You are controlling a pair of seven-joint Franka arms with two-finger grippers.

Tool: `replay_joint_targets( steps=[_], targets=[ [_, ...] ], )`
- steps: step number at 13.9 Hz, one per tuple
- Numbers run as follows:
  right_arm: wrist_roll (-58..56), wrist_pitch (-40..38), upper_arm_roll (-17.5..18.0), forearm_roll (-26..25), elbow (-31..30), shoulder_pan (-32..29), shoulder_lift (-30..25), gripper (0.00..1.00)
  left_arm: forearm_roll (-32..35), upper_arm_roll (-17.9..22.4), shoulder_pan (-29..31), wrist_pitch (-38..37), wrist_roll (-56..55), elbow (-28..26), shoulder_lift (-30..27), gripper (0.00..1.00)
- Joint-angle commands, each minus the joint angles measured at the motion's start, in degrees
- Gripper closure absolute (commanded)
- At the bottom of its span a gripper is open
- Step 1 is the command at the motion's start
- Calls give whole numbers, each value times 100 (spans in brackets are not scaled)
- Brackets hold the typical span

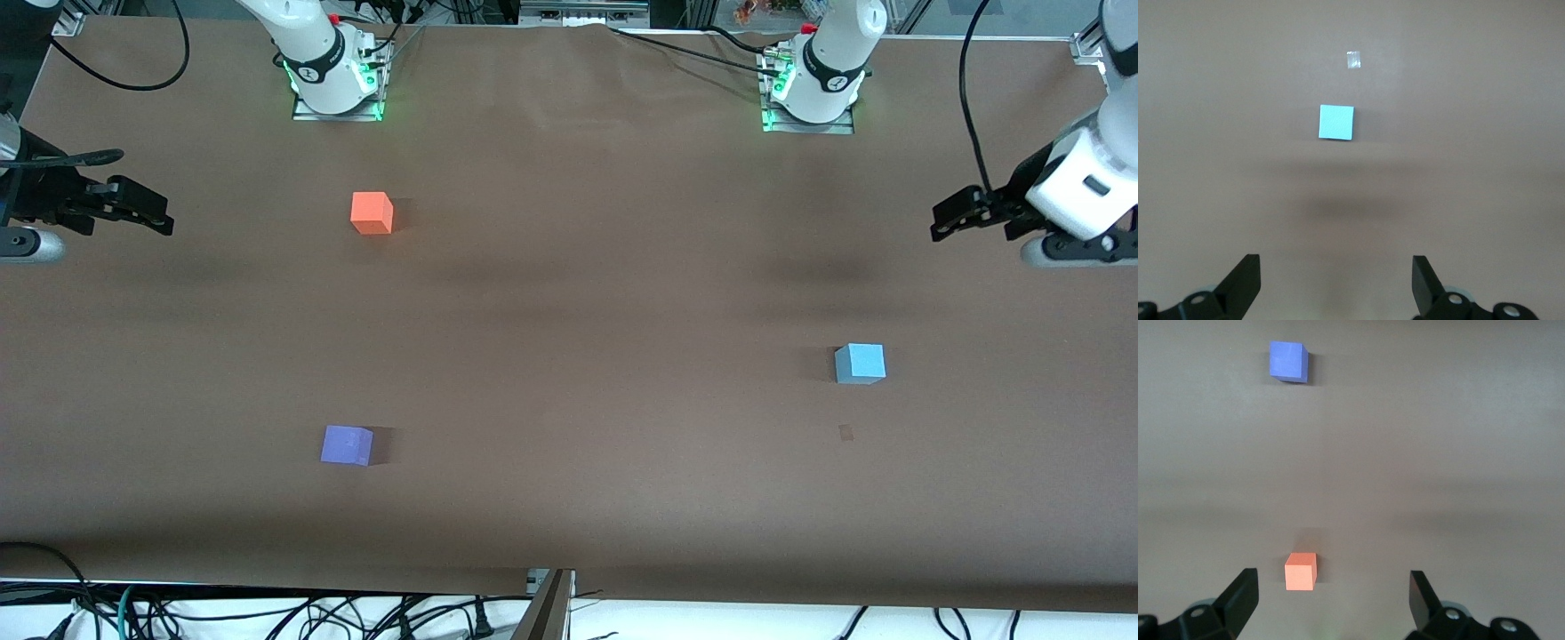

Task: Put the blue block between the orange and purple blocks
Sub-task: 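Reach the left gripper down over the light blue cube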

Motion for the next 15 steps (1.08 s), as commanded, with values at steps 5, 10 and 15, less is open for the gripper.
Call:
replay_joint_targets(
  steps=[5,10,15],
  targets=[
    [-55,7,7,86,35,-45,4,0,333,32,139,476,539,432,1218,0],
    [-55,7,-2,86,35,-53,4,0,202,23,201,1926,390,99,2290,0],
    [-55,7,-2,103,35,-45,4,0,193,-3,508,4103,301,-1552,2221,0]
  ],
)
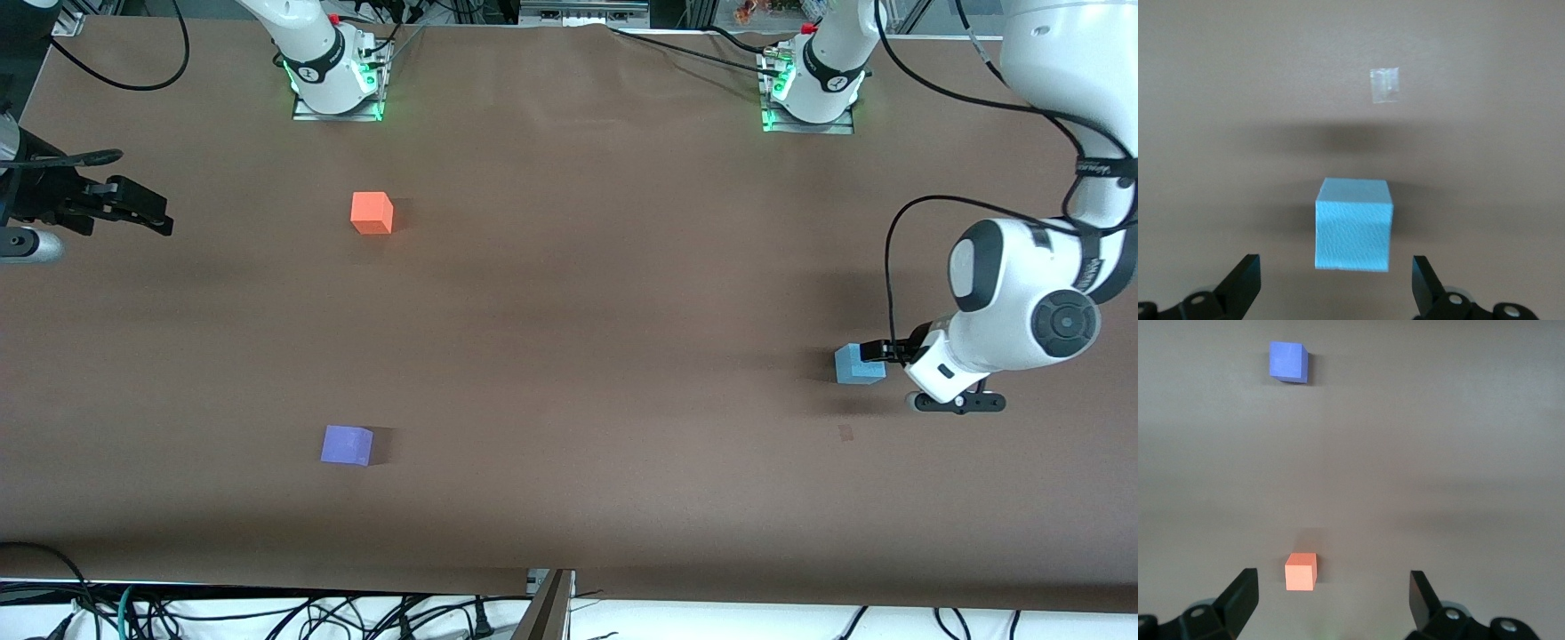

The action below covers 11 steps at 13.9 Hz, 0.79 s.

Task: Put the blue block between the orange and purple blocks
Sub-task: 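Reach the left gripper down over the light blue cube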

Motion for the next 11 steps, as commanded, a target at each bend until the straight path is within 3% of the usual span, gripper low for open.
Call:
replay_joint_targets(
  steps=[1,11],
  targets=[
    [-55,5,2,94,34,-40,3,0,-44,-60,208,1032,1,-893,-268,0],
    [-47,14,2,94,34,-48,3,0,-202,-236,129,1060,-280,-868,-84,0]
  ],
)
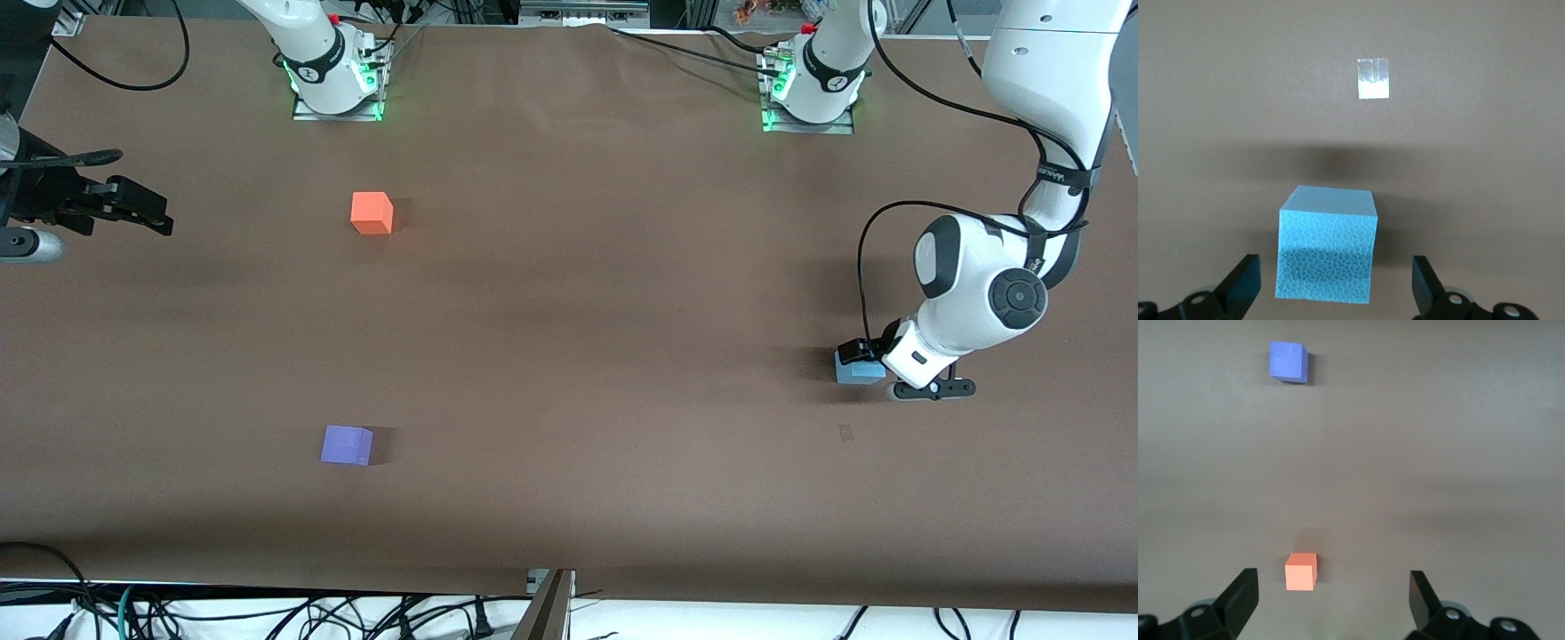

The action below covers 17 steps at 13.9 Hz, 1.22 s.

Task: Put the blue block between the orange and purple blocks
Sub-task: 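Close the left gripper on the light blue cube and lift it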

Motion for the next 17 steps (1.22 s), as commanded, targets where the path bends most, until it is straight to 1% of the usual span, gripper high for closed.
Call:
replay_joint_targets(
  steps=[1,7,8,9,10,12,13,14,15,17],
  targets=[
    [-47,14,2,92,34,-47,3,0,-100,2,16,53,8,-98,42,0],
    [-47,14,2,92,34,-47,3,0,-100,-7,34,168,69,-107,183,1],
    [-47,14,2,92,34,-47,3,0,-100,-7,34,168,95,-98,183,15],
    [-47,22,2,92,34,-47,12,0,-91,-7,34,168,96,-107,174,44],
    [-47,22,11,92,34,-47,12,0,-91,-7,16,159,131,-98,174,57],
    [-47,22,2,92,34,-47,21,0,-82,-7,7,133,445,-89,157,77],
    [-55,31,2,92,43,-47,21,0,-82,-7,7,80,630,-63,131,93],
    [-47,66,11,92,43,-47,21,0,-91,-33,16,-77,858,-28,69,100],
    [-47,84,2,92,34,-47,21,0,-100,-181,7,-339,921,16,-27,100],
    [-55,93,11,92,34,-47,21,0,-109,-524,7,-788,721,322,-98,100]
  ],
)
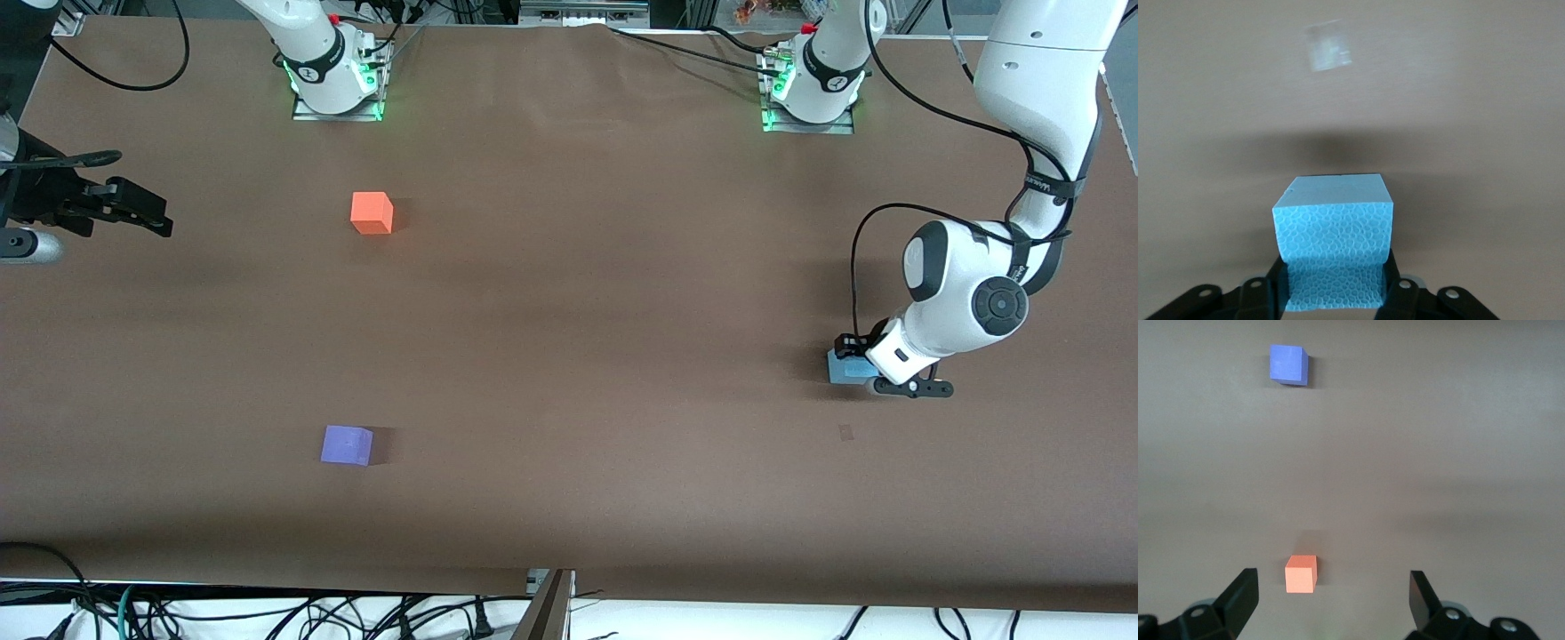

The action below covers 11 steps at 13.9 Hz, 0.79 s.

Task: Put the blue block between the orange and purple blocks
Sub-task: 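Close the left gripper on the light blue cube and lift it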

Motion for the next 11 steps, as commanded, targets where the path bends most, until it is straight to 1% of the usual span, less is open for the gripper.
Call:
replay_joint_targets(
  steps=[1,3,5,7,9,10,11],
  targets=[
    [-55,38,11,91,43,-44,16,0,-117,-464,-17,-747,-183,383,-237,100],
    [-55,47,2,91,43,-44,33,0,-152,-929,-34,-855,-832,603,-220,100],
    [-47,47,2,91,43,-35,33,0,-126,-1352,-226,-855,-1780,832,-141,100],
    [-47,47,2,91,43,-44,33,0,-143,-1389,-988,-855,-2432,1445,270,100],
    [-47,47,11,91,43,-35,33,0,-91,-1389,-1744,-820,-3519,2174,989,100],
    [-47,47,11,91,43,-35,33,0,-82,-1328,-2183,-811,-4161,2595,1333,100],
    [-47,47,11,91,43,-35,33,0,-38,-1145,-2632,-820,-4750,3009,1623,100]
  ],
)
